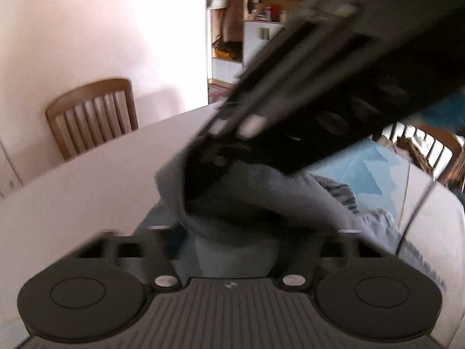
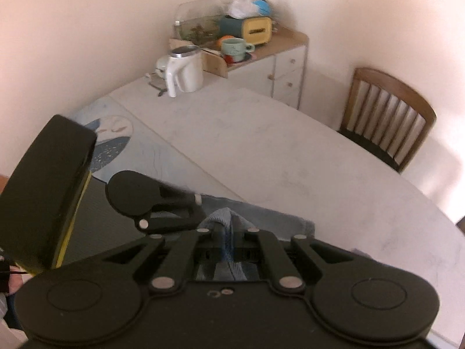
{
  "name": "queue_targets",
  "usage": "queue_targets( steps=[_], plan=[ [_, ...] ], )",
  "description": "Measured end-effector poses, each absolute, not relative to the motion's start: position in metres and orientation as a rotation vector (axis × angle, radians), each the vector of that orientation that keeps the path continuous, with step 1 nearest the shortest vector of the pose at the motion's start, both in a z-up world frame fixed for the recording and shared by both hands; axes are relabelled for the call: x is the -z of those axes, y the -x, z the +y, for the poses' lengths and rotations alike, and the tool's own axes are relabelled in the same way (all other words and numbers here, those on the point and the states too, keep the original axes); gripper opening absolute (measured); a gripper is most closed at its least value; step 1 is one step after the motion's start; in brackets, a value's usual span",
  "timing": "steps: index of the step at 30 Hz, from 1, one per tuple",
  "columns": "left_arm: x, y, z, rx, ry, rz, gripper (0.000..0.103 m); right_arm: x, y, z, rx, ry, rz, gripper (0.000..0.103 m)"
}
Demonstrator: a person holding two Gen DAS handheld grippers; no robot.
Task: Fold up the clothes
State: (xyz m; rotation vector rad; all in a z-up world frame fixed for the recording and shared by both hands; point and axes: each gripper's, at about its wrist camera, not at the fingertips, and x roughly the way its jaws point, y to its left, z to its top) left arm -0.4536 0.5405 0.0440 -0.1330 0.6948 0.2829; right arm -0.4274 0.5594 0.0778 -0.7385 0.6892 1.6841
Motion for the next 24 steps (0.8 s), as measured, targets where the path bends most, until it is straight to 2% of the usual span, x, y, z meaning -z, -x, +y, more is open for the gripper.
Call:
queue_targets(
  steps=[4,9,14,16,17,18,20,24],
  plan=[
    [-0.038,0.454,0.567,-0.394,0.247,0.681,0.016,-0.080,0.402,0.540,-1.625,0.689,0.770,0.103],
    [-0.027,0.457,0.599,-0.512,0.356,0.684,0.015,-0.071,0.362,0.490,-1.492,0.680,0.818,0.103],
    [-0.019,0.471,0.609,-0.473,0.382,0.777,0.018,-0.027,0.344,0.435,-1.346,0.794,0.942,0.103],
    [-0.019,0.478,0.608,-0.435,0.386,0.818,0.027,-0.009,0.342,0.416,-1.310,0.839,0.976,0.103],
    [-0.019,0.482,0.606,-0.415,0.384,0.837,0.039,0.000,0.341,0.410,-1.301,0.851,0.994,0.103],
    [-0.019,0.489,0.602,-0.393,0.379,0.857,0.061,0.008,0.340,0.404,-1.292,0.862,1.013,0.103],
    [-0.020,0.507,0.594,-0.355,0.374,0.882,0.080,0.019,0.337,0.398,-1.272,0.864,1.040,0.103],
    [-0.023,0.523,0.575,-0.293,0.356,0.940,0.080,0.035,0.332,0.394,-1.263,0.868,1.061,0.103]
  ],
)
